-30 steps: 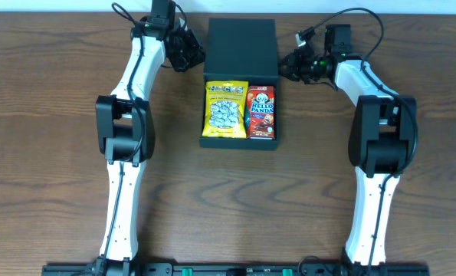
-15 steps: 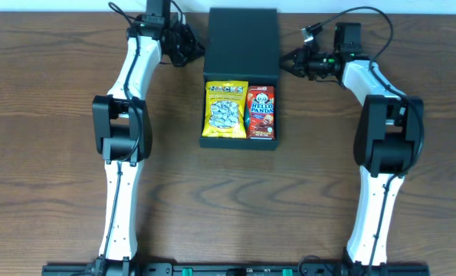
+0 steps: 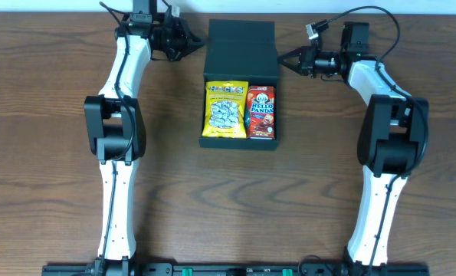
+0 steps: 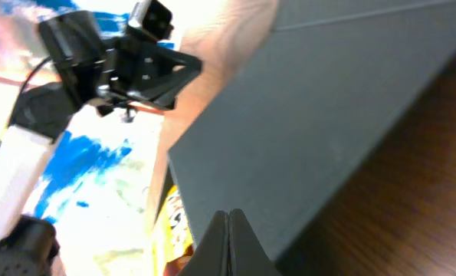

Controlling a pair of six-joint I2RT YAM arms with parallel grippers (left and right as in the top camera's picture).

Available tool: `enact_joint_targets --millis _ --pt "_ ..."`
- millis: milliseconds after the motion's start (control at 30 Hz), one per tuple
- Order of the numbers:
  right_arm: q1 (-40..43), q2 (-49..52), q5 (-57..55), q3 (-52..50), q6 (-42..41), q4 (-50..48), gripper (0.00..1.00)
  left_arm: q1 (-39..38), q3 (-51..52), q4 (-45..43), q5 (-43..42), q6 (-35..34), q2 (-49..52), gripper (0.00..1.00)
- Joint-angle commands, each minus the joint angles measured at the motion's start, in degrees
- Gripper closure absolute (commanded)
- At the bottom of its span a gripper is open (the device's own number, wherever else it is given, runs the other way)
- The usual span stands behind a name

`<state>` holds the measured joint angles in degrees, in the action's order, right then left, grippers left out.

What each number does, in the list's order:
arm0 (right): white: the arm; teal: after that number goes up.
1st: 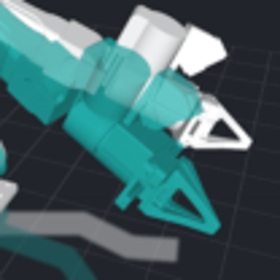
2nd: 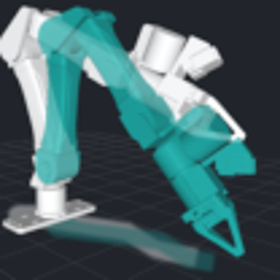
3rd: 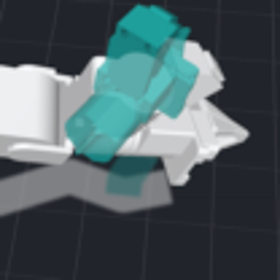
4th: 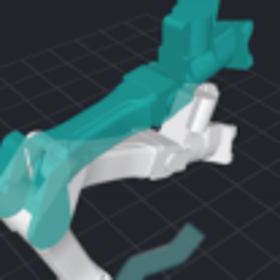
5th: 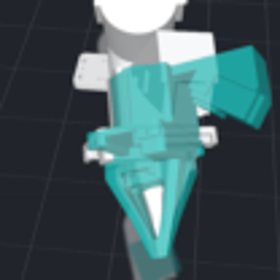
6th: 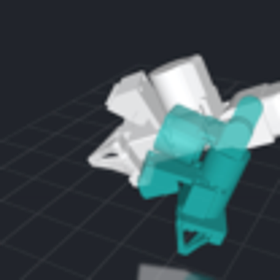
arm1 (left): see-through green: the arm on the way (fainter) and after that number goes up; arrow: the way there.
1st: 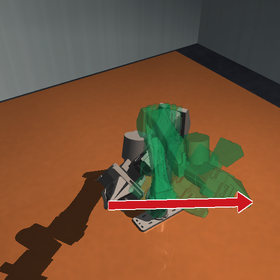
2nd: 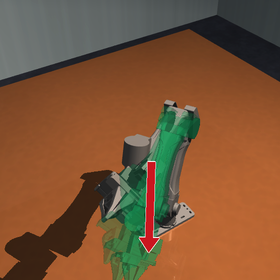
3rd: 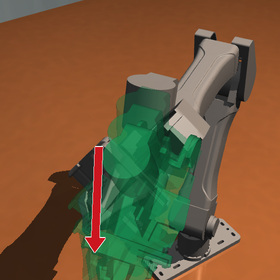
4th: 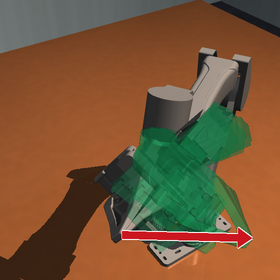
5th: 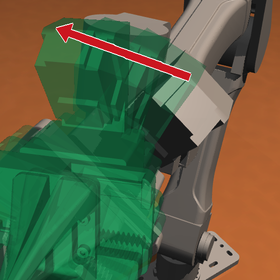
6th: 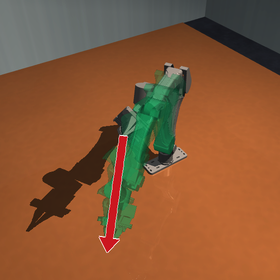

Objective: Pack container
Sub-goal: 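Lift the lid upright with both grippers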

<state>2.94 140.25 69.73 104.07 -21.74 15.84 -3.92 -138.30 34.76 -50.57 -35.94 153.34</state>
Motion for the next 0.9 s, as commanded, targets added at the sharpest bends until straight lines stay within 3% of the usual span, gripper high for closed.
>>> enact_joint_targets --millis 0,200,867 --pt "0.7 1.1 -9.1 0.1 -2.8 3.3 0.98 0.7 0.3 3.2 4.2 -0.1 0.2 0.94" --pt "0.8 1.1 -18.1 0.1 -3.3 12.3 0.98 0.7 0.3 12.0 12.0 -1.8 0.2 0.94" --pt "-2.7 3.3 -13.5 0.1 -4.7 5.5 0.98 -2.1 0.3 10.2 9.8 -4.0 1.9 0.94"
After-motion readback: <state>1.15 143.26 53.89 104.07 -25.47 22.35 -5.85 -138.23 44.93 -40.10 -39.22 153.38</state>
